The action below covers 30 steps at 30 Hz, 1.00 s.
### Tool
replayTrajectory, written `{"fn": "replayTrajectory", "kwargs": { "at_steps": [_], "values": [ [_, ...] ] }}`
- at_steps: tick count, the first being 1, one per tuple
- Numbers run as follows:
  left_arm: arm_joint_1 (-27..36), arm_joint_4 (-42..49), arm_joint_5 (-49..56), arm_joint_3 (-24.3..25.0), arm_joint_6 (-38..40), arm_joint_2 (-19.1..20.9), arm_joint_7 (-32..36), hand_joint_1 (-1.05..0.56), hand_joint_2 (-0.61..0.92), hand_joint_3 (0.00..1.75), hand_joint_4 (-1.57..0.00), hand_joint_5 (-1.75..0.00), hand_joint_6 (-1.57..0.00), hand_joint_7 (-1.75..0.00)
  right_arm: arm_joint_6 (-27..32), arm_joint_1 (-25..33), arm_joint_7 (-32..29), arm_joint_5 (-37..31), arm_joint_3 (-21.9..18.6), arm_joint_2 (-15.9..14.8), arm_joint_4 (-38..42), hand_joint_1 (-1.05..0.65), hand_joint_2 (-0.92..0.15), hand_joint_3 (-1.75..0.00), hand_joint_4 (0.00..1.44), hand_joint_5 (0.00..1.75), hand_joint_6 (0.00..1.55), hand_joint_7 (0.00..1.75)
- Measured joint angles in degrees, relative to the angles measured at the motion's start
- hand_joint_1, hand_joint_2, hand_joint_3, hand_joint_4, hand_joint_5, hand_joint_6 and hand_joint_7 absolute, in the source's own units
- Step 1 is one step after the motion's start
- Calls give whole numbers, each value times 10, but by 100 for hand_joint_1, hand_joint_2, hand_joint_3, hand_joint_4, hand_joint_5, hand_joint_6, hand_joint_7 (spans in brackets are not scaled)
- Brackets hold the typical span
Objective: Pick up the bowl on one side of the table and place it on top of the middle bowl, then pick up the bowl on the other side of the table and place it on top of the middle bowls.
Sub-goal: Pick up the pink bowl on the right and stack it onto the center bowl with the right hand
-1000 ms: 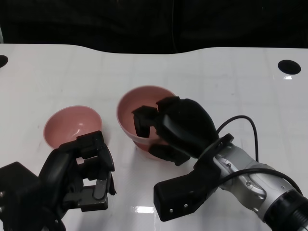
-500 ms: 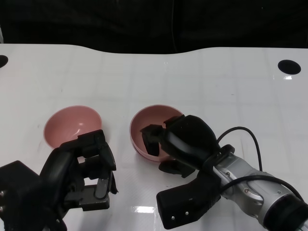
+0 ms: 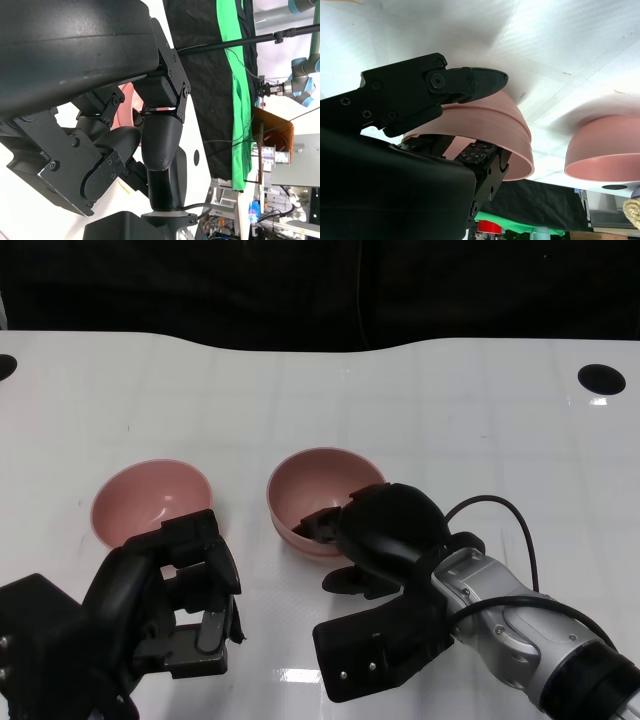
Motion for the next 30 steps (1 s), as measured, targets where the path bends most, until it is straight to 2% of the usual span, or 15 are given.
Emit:
{"fn": "replayTrajectory", "kwargs": {
  "at_steps": [3,9,11,17,22,30],
  "values": [
    [0,0,0,0,-1,0,0,-7,33,156,-93,-175,-88,-159,4,0,10,0,0,-1,-7,-71,-92,-38,30,13,37,0],
    [0,0,0,0,-1,0,0,-7,33,156,-93,-175,-88,-159,9,0,15,0,0,-2,-10,-72,-92,-38,30,13,37,0],
    [0,0,0,0,-1,0,0,-6,33,155,-93,-175,-89,-158,10,3,17,2,-1,-3,-16,-77,-92,-40,22,9,26,0],
    [0,1,1,0,-1,1,0,-8,39,145,-94,-175,-89,-158,19,24,30,21,-14,-10,-95,-81,-92,-41,13,5,14,0],
    [0,2,0,0,-1,2,-1,-6,34,155,-94,-174,-89,-158,30,41,48,31,-27,-16,-143,-81,-92,-35,11,6,13,0],
    [0,3,-5,0,-2,1,-1,-6,35,151,-97,-170,-91,-154,34,75,70,36,-52,-41,-244,-81,-92,-37,10,8,11,0]
  ]
}}
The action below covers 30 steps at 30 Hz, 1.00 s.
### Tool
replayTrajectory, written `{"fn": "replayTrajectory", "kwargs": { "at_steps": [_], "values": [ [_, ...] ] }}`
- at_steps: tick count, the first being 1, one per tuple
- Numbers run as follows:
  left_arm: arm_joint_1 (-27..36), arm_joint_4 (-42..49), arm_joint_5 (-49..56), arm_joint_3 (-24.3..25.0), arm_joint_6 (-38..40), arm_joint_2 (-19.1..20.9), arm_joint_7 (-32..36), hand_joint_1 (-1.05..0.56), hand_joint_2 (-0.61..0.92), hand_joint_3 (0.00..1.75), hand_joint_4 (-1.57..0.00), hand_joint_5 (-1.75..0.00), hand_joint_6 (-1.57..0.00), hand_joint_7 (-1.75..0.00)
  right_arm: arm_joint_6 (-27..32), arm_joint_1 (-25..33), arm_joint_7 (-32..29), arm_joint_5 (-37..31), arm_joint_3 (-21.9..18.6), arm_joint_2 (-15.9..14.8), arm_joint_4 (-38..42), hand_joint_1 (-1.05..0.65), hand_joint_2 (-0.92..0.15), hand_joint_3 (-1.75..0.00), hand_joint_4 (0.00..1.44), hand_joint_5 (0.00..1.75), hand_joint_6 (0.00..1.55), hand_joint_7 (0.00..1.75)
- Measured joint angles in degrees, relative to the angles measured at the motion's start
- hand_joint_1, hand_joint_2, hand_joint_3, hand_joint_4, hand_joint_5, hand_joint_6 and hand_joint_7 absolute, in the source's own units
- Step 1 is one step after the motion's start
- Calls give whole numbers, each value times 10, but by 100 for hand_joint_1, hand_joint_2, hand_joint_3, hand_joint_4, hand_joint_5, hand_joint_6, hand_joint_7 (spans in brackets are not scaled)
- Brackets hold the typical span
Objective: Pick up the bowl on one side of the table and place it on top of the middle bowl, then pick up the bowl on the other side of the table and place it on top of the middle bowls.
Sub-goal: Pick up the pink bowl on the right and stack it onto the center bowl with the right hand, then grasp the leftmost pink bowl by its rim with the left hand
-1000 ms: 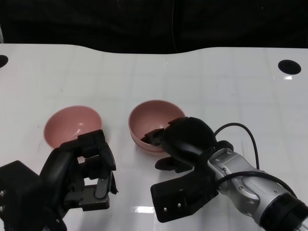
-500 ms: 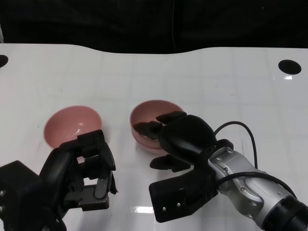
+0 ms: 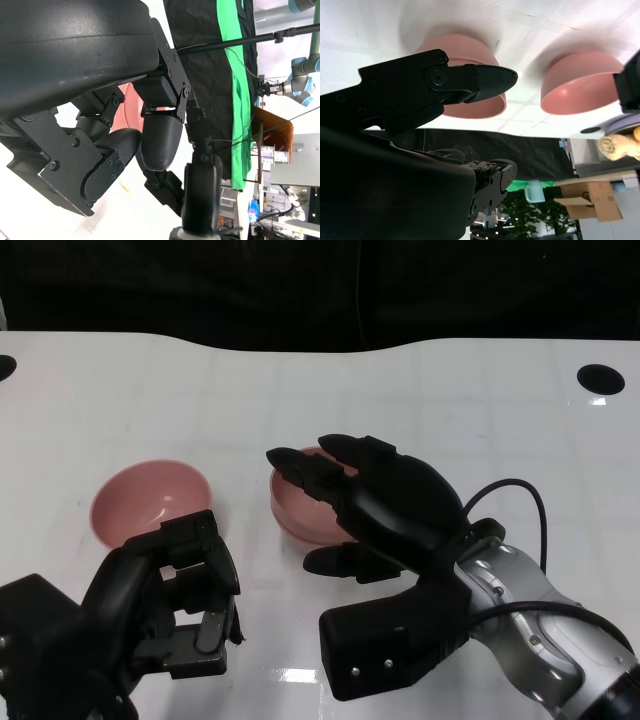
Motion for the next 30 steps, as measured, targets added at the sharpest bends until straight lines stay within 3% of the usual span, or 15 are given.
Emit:
{"fn": "replayTrajectory", "kwargs": {
  "at_steps": [3,6,9,12,13,16,21,22,25,28,30],
  "values": [
    [0,4,-1,1,-1,-1,0,-6,35,152,-97,-169,-91,-153,0,11,6,0,-8,-8,-22,-81,-92,-37,10,8,10,0],
    [1,7,3,0,-10,-3,0,-5,36,152,-95,-169,-91,-152,-36,37,-6,17,-22,-28,-48,-73,-92,-31,19,17,18,4],
    [1,8,12,-2,-24,-7,1,-6,36,152,-95,-170,-90,-153,-93,67,-27,45,-43,-52,-65,-63,-92,-27,18,56,30,8],
    [2,11,13,-3,-31,-11,1,-7,36,152,-94,-171,-90,-153,-135,87,-39,65,-63,-68,-73,-60,-92,-25,18,70,35,9],
    [1,13,13,-4,-32,-13,1,-7,36,152,-94,-171,-90,-153,-148,94,-41,81,-70,-72,-73,-50,-92,-20,32,82,50,17],
    [2,16,18,-4,-47,-19,4,-7,34,153,-93,-172,-89,-153,-221,137,-41,167,-105,-83,-76,-39,-92,-15,55,105,69,28],
    [3,25,26,-5,-78,-21,9,-10,36,149,-93,-172,-87,-151,-297,187,-14,269,-148,-105,-76,-26,-91,-15,69,114,91,42],
    [3,25,26,-5,-81,-21,9,-10,37,147,-93,-171,-86,-150,-304,199,3,306,-155,-108,-80,-25,-88,-20,70,113,94,44],
    [3,29,25,-3,-91,-21,9,-10,41,139,-88,-166,-84,-145,-309,230,52,383,-173,-111,-97,-23,-57,-81,74,114,97,52],
    [3,34,24,-1,-105,-21,8,-10,44,134,-86,-163,-84,-141,-310,248,82,415,-187,-114,-111,-22,-51,-92,75,116,98,55],
    [3,37,25,0,-111,-20,8,-11,46,124,-83,-151,-84,-123,-312,258,94,426,-196,-114,-118,-14,-42,-107,77,126,99,66]
  ]
}}
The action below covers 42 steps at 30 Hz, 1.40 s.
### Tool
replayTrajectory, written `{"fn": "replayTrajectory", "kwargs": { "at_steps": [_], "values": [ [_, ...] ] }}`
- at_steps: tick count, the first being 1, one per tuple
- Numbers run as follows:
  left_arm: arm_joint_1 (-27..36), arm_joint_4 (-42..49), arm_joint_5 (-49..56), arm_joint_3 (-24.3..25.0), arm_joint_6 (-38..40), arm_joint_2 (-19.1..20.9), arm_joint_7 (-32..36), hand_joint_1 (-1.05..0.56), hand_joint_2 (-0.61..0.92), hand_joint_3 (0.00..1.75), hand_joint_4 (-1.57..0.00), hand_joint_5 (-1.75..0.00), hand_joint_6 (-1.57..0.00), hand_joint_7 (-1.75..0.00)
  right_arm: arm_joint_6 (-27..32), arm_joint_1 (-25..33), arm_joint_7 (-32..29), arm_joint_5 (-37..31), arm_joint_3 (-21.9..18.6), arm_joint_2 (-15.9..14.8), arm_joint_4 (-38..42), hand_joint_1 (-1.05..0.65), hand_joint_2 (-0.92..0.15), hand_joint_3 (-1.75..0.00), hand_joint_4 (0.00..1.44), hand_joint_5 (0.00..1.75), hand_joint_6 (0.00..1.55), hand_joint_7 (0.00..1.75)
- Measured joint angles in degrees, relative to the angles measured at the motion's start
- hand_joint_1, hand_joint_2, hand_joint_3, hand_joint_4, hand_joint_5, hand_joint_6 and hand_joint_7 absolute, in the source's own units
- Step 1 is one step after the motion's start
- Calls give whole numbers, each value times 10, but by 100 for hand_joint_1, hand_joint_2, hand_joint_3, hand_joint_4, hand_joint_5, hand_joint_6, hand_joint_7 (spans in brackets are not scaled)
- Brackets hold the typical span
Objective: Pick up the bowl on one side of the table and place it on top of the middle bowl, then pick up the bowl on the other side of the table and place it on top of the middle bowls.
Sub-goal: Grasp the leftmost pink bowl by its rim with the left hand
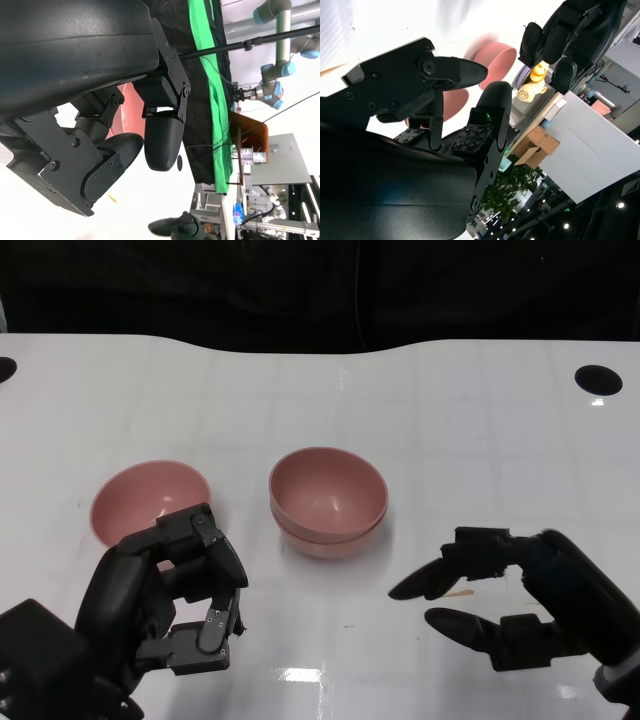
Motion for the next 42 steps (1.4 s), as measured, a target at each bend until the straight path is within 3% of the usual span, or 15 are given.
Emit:
{"fn": "replayTrajectory", "kwargs": {
  "at_steps": [2,6,8,9,10,12,17,24,32,33,36,42],
  "values": [
    [0,1,1,2,-8,3,0,-13,48,115,-79,-139,-81,-109,-5,14,9,11,-5,1,-7,-8,-38,-118,78,132,99,74],
    [0,1,1,6,-12,7,0,-13,50,110,-77,-133,-81,-103,-8,31,18,13,-16,8,-10,-5,-36,-124,78,135,99,80],
    [0,-1,15,7,-12,15,0,-25,75,47,-59,-100,-67,-49,-7,33,20,25,-23,17,-10,-2,-29,-151,88,166,95,115],
    [-1,-4,26,8,-12,26,0,-27,83,29,-56,-94,-68,-34,-5,36,20,36,-25,23,-10,-2,-27,-155,90,170,93,123],
    [-2,-7,34,11,-13,34,0,-28,87,20,-55,-91,-68,-26,0,39,21,45,-27,28,-9,-1,-27,-157,91,172,92,127],
    [-5,-19,72,17,-12,54,6,-34,91,11,-39,-81,-56,-13,15,43,22,47,-30,35,-8,-8,-25,-162,94,174,86,152],
    [-28,-97,164,18,74,114,11,-46,92,7,-16,-72,-39,-1,68,44,25,57,-46,50,-8,-9,-26,-164,96,175,81,163],
    [-30,-177,265,1,197,164,1,-35,89,1,-5,-73,-34,0,109,49,42,69,-53,62,-9,-7,-25,-163,95,175,81,162],
    [-49,-190,431,-46,238,214,-1,-47,91,0,-15,-64,-36,-1,116,62,61,78,-56,69,-21,-5,-25,-162,94,175,81,161],
    [-55,-188,451,-54,243,217,-4,-49,91,0,-23,-52,-38,-1,116,64,63,79,-57,70,-22,-6,-26,-161,94,175,81,160],
    [-89,-155,531,-98,260,232,-22,-50,89,0,-34,-36,-40,-1,116,72,64,79,-64,70,-30,-8,-27,-160,93,175,81,159],
    [-141,-69,626,-153,273,225,-22,-53,87,0,-42,-33,-44,-2,117,77,65,77,-67,71,-42,-7,-26,-161,93,175,81,159]
  ]
}}
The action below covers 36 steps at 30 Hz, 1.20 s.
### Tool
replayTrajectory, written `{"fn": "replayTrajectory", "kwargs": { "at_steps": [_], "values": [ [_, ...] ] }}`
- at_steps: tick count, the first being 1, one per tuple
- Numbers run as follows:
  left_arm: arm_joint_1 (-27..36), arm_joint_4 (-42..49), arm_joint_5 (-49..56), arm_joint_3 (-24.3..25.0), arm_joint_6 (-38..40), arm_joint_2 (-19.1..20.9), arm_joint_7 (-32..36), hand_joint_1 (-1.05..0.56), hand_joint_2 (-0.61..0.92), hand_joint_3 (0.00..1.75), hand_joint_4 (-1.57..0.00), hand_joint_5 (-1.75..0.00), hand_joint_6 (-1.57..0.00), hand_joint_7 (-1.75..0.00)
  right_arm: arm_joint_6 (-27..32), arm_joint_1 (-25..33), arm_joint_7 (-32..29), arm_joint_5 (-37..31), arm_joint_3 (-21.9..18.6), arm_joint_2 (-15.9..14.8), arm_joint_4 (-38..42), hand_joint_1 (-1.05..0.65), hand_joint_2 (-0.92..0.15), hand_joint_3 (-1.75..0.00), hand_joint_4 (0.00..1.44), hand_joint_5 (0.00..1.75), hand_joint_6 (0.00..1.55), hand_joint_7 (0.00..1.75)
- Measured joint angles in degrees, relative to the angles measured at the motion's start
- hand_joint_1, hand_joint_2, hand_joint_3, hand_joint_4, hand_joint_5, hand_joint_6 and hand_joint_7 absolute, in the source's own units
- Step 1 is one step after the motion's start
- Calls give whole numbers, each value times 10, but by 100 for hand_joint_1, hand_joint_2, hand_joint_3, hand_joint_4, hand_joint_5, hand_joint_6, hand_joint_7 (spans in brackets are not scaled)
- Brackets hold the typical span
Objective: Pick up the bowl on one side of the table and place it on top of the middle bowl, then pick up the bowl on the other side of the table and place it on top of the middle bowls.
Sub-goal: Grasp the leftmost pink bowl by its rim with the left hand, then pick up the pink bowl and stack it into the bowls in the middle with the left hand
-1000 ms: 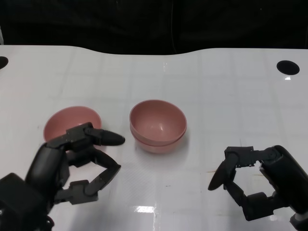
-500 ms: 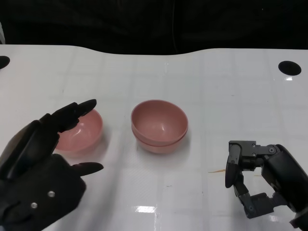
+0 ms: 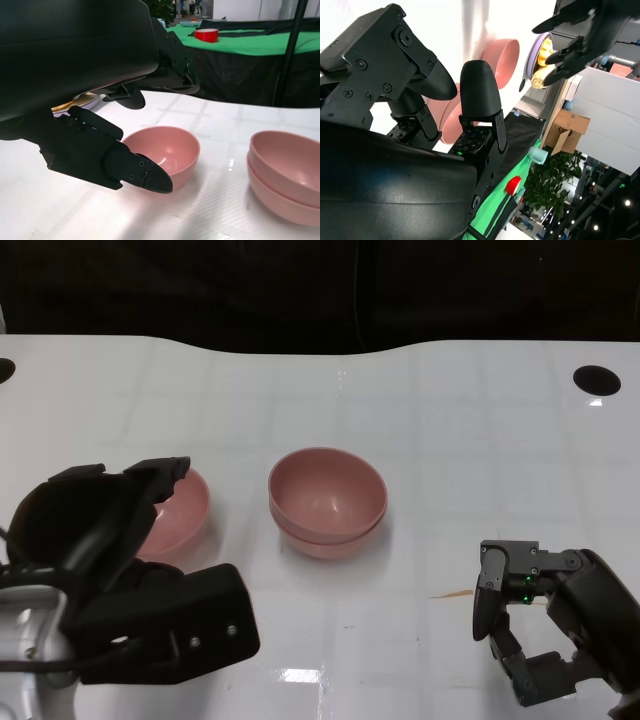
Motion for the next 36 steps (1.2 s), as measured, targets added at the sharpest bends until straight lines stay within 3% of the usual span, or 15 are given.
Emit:
{"fn": "replayTrajectory", "kwargs": {
  "at_steps": [7,15,17,18,19,20,21,22,23,25,28,32,36],
  "values": [
    [-41,107,62,-40,-1,-14,12,-49,88,1,-58,-17,-51,-2,0,0,2,-8,1,6,1,-8,-25,-160,92,175,81,158],
    [-99,303,77,-86,-62,-19,106,-36,92,7,-76,-17,-61,-4,17,9,0,-21,3,15,-10,-6,-26,-160,92,175,82,155],
    [-110,350,66,-90,-89,-21,140,-33,92,8,-84,-21,-68,-6,19,10,0,-21,3,16,-12,-6,-26,-159,91,175,82,153],
    [-114,368,59,-91,-101,-22,154,-32,92,8,-89,-24,-80,-10,19,10,0,-21,3,16,-12,-6,-26,-159,91,175,82,153],
    [-118,387,53,-93,-112,-22,164,-33,91,4,-93,-55,-98,-11,19,10,1,-21,3,16,-12,-7,-26,-158,91,175,82,152],
    [-121,401,50,-96,-121,-22,174,-33,89,2,-85,-104,-109,-12,19,11,1,-21,2,16,-12,-8,-26,-158,91,175,82,152],
    [-125,415,50,-99,-133,-21,188,-34,87,1,-80,-131,-115,-12,19,11,1,-21,2,16,-12,-9,-26,-157,91,175,82,151],
    [-128,424,49,-101,-144,-21,202,-31,88,1,-84,-157,-101,-64,19,11,2,-21,2,16,-12,-9,-26,-157,91,175,83,151],
    [-132,431,47,-101,-152,-21,215,-30,89,1,-86,-166,-88,-97,19,11,2,-21,2,16,-12,-9,-27,-157,91,175,83,151],
    [-136,433,41,-100,-164,-21,234,-30,91,3,-90,-173,-76,-122,24,11,2,-21,2,16,-16,-8,-27,-157,91,175,83,151],
    [-143,432,28,-95,-179,-21,255,-30,92,7,-91,-174,-87,-86,30,12,2,-21,2,17,-24,-8,-26,-157,91,175,83,151],
    [-155,422,23,-85,-185,-22,285,-30,92,6,-92,-175,-91,-73,30,12,2,-22,2,17,-24,-8,-24,-159,92,175,83,150],
    [-161,404,20,-73,-171,-21,287,-30,91,3,-86,-175,-104,-39,31,12,1,-24,2,17,-25,-7,-24,-160,92,175,84,150]
  ]
}}
